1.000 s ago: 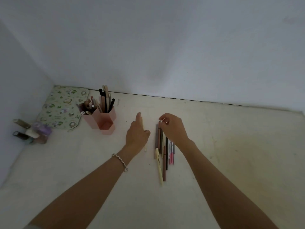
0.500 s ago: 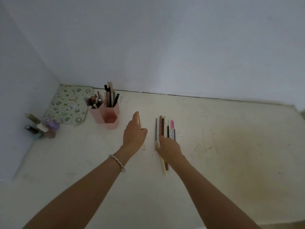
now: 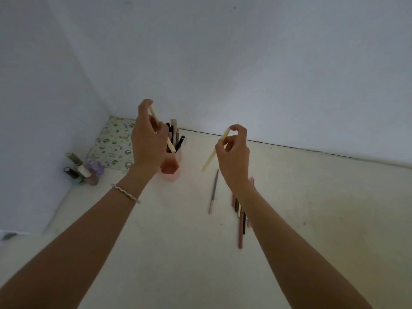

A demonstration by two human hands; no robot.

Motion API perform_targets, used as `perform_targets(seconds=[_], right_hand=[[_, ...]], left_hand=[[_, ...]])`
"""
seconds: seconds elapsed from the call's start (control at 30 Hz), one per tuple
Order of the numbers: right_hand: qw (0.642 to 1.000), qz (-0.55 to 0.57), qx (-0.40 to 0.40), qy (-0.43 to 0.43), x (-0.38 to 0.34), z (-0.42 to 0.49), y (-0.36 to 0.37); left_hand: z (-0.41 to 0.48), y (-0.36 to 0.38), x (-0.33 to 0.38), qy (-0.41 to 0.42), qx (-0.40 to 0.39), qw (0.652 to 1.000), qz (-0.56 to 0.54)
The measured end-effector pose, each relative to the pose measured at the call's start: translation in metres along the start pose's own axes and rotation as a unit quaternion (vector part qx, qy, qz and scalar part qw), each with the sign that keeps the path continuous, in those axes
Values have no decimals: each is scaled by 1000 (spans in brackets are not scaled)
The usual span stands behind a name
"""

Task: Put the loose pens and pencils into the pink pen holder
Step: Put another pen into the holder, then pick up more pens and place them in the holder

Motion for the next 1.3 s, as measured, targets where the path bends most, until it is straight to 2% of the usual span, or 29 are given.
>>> perform_targets(seconds=[0.13, 0.23, 0.3, 0.4, 0.47, 0.57, 0.63, 0.7, 0.77, 0.83, 0.9, 0.97, 1.03, 1.2, 1.3], right_hand=[[999, 27, 14, -35, -11, 10, 22], [998, 36, 4, -52, -10, 10, 35], [998, 33, -8, -55, -7, 16, 46], [995, 11, -24, -91, -12, 16, 59], [992, -14, -45, -118, -17, 14, 72], [977, -88, -70, -181, -25, 8, 91], [946, -185, -68, -257, -28, 1, 103], [915, -270, -70, -293, -24, -6, 110], [925, -253, -52, -279, -19, -5, 100], [948, -216, -8, -233, -11, 3, 79], [960, -201, 28, -192, -1, 12, 57], [965, -197, 47, -166, 9, 17, 35], [967, -200, 54, -147, 21, 19, 17], [972, -216, 59, -69, 61, 21, -23], [974, -220, 57, 9, 86, 24, -38]], left_hand=[[14, 10, -10, 54, -32, 993, 95], [14, 24, -15, 117, -67, 962, 238], [14, 27, -19, 135, -56, 944, 296], [17, 11, -12, 150, 20, 954, 260], [23, 1, -7, 148, 44, 963, 221], [24, -9, 2, 149, 61, 971, 176], [19, -12, 9, 151, 66, 975, 148], [8, -11, 15, 151, 71, 979, 116], [-9, -4, 19, 145, 69, 984, 74], [-36, 15, 21, 132, 15, 990, 54], [-66, 50, 13, 92, -114, 985, 86], [-99, 91, -2, 38, -261, 953, 151], [-125, 120, -15, 1, -356, 911, 208], [-151, 148, -30, -30, -425, 859, 282], [-147, 155, -30, -49, -451, 855, 253]])
Point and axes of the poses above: each hand's wrist, its own z-axis towards the middle knuckle, its own y-axis out of the palm, x = y × z, the point moved 7 cm from there along z, towards the middle knuckle, and after that the axes turned 5 degrees about y, right-handed, at the moved point
